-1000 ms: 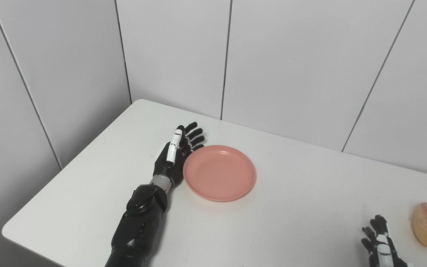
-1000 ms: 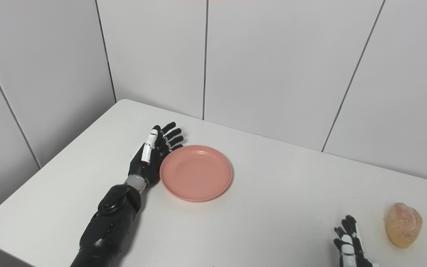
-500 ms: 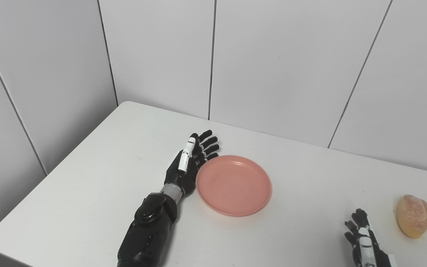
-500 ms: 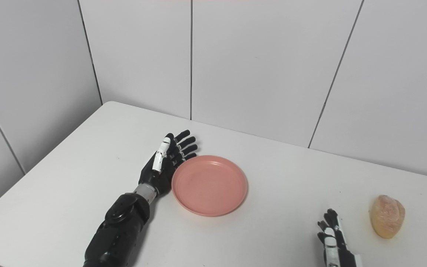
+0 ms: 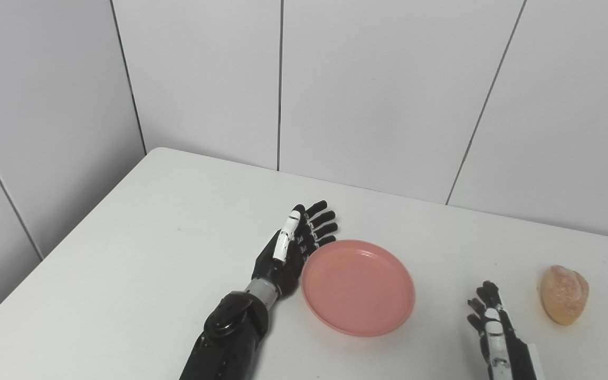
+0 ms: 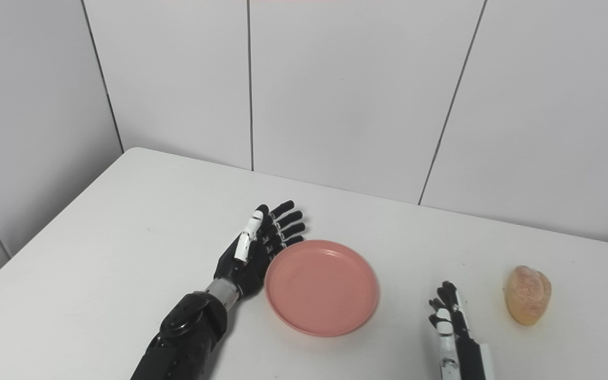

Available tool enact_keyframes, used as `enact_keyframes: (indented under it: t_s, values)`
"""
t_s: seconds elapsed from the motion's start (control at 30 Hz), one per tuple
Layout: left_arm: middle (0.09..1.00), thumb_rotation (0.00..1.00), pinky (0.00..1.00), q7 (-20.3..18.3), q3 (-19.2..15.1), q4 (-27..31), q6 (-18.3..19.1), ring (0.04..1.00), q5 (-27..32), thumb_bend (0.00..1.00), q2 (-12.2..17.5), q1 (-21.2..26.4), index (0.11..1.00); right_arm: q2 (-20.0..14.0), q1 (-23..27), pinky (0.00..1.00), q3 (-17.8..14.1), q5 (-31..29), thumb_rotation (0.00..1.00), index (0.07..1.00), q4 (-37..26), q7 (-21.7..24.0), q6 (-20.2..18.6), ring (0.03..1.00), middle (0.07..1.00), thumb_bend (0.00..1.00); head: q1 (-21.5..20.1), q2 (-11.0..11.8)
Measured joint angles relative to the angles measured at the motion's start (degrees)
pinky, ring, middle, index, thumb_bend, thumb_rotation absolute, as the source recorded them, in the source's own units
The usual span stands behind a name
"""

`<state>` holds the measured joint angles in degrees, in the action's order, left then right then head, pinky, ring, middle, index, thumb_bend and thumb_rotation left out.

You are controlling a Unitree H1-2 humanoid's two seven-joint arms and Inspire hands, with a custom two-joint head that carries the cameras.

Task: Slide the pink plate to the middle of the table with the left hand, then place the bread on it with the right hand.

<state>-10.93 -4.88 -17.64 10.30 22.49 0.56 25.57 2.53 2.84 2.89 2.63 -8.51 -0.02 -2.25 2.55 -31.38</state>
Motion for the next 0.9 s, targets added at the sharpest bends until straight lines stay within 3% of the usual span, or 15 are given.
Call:
enact_keyframes:
  t_s: [0.4,0.9]
  values:
    - [0.873,1.0,0.86,1.4,2.84,8.92,4.01,0.866,-1.44,0.39,-3.17,-5.82,0.855,2.65,0.17,0.93,1.0,2.1,1.0,0.94,-2.29,-1.47,-3.75,0.926,0.943,0.23,-4.65,-2.19]
    - [0.898,1.0,0.9,1.0,2.33,9.49,4.03,0.895,-1.18,0.4,-3.03,-6.52,0.875,3.34,1.47,0.94,1.27,4.66,1.0,0.938,-2.26,-2.4,-5.0,0.927,0.942,0.26,-9.41,-3.69]
